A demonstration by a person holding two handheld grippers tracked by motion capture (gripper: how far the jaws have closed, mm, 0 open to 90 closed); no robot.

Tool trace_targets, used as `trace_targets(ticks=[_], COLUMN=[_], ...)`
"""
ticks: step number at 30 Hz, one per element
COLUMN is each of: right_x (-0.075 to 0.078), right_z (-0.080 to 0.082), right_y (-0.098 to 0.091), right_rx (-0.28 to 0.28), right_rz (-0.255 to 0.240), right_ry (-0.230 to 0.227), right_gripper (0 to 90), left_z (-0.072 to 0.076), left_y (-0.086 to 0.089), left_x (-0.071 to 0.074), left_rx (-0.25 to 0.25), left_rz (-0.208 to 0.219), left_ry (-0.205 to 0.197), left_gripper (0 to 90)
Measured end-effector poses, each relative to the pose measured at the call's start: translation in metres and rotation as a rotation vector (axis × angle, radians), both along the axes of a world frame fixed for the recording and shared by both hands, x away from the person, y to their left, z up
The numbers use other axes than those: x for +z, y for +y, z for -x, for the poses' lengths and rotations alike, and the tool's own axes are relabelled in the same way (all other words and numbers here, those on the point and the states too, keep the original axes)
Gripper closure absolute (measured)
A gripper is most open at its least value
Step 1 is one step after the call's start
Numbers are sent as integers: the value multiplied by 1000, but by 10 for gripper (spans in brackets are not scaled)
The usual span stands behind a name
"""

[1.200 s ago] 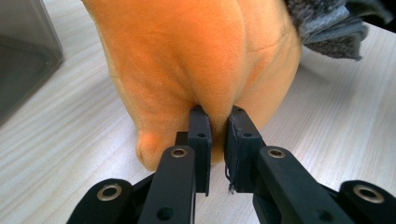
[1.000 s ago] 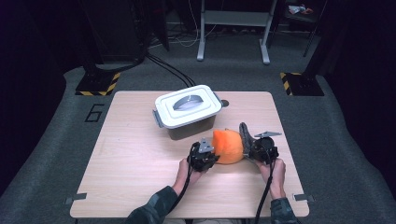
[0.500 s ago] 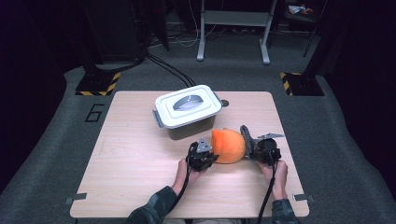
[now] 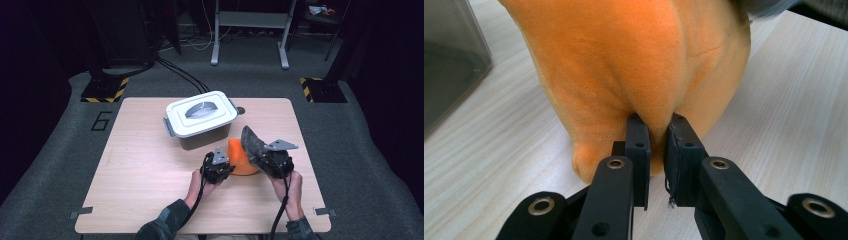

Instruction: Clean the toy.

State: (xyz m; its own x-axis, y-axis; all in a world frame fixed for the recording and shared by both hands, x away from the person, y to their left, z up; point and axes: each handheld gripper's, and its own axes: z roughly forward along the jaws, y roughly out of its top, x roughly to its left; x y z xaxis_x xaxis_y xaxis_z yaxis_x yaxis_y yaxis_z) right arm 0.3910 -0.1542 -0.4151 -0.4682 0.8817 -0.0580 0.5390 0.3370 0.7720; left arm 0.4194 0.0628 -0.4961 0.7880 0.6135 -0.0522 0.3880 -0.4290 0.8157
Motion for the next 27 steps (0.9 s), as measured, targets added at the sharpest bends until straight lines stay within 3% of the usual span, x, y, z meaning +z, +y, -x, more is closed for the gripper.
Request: trace_targets(ticks=[3, 6, 9, 12, 19, 22, 27], right_x=[-6, -8, -6, -8, -18, -22, -38], right_z=[-5, -6, -2, -3, -12, -15, -25], right_y=[17, 24, 32, 38, 18, 4, -23], right_rx=[24, 30, 71, 61, 22, -43, -91], right_rz=[42, 35, 30, 67, 42, 53, -5], right_ry=[0, -12, -29, -22, 8, 27, 81], right_gripper=[776, 776, 776, 777, 779, 778, 778], left_z=[-1, -2, -1, -2, -3, -4, -4], left_y=[1, 2, 2, 3, 3, 4, 3], left_x=[-1, -1, -2, -1, -2, -3, -3], left_rx=[10, 9, 6, 6, 2, 0, 1], left_rz=[10, 17, 12, 6, 10, 14, 15], left_ry=[2, 9, 2, 1, -2, 0, -5], left_gripper=[818, 818, 819, 818, 817, 817, 818])
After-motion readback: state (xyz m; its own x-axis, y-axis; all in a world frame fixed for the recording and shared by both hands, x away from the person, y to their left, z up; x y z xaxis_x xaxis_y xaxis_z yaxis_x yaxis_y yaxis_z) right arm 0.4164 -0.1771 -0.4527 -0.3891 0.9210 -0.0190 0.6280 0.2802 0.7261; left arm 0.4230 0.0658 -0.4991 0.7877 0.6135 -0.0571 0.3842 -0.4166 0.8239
